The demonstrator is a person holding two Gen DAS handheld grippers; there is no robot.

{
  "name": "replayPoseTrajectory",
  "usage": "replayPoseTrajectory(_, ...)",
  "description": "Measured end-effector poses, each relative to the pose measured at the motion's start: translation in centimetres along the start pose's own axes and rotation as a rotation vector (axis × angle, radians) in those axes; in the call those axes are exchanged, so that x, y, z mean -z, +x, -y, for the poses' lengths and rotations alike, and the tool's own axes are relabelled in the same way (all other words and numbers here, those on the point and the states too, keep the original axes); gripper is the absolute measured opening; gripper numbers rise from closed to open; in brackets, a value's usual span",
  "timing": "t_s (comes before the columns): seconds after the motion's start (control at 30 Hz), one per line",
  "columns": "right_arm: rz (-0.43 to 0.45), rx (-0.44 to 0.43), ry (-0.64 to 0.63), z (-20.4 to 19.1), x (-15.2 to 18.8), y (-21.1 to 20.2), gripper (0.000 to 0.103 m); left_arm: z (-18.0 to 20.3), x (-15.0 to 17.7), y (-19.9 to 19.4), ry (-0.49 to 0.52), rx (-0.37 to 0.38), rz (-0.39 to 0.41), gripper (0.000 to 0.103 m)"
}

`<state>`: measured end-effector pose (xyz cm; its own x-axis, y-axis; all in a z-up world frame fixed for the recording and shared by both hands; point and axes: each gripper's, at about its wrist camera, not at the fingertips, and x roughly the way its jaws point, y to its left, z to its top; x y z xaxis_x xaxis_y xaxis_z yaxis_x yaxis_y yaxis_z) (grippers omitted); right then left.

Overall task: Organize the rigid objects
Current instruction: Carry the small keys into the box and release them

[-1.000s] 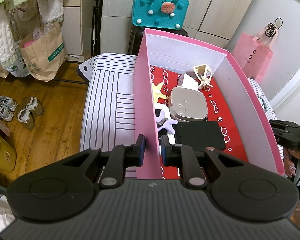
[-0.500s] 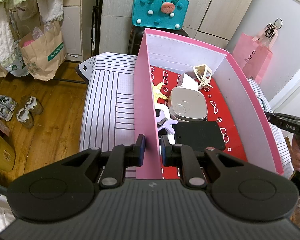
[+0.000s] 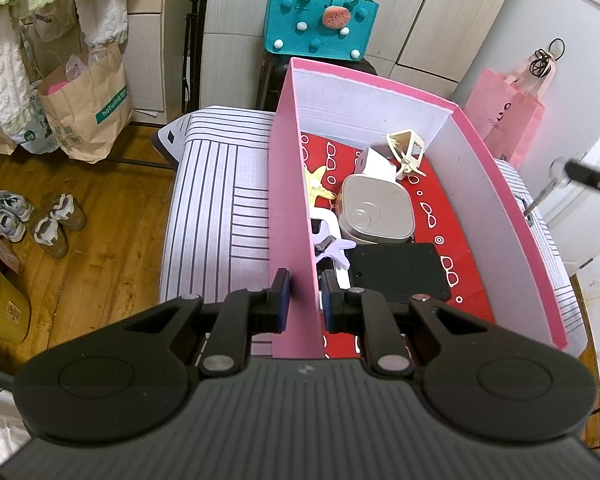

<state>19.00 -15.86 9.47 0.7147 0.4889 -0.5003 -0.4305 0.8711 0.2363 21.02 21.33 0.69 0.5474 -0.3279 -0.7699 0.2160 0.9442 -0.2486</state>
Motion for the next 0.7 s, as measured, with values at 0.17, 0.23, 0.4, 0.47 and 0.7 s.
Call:
replayPoseTrajectory(0.17,0.016,-0.079,-0.025,-1.7,-2.1,-0.3,0.005,0.0,0.0,0.0,-0.001,0.000,0.000,0.014)
replayPoseTrajectory(0.23,0.014,-0.118,-0.029,-2.4,-2.4,-0.1,0.005,0.0,0.0,0.0,0.000,0.000,0.000,0.014)
replayPoseTrajectory(0.4,-0.054,-0.187,-0.035,-3.4,-1.5,2.7,0.005,0.1,0.0,0.0,0.000,0.000,0.000,0.014)
replayPoseTrajectory(0.47,-0.101,-0.194,-0.026,-3.5,-0.7,4.4,0.005,0.1,0.0,0.0,0.002,-0.003,-0.001,0.014)
replayPoseTrajectory(0.7,-0.162,-0.121,-0.021,-3.0,0.8,8.2,0.006,0.2,0.0,-0.2,0.002,-0.011,-0.006,0.014)
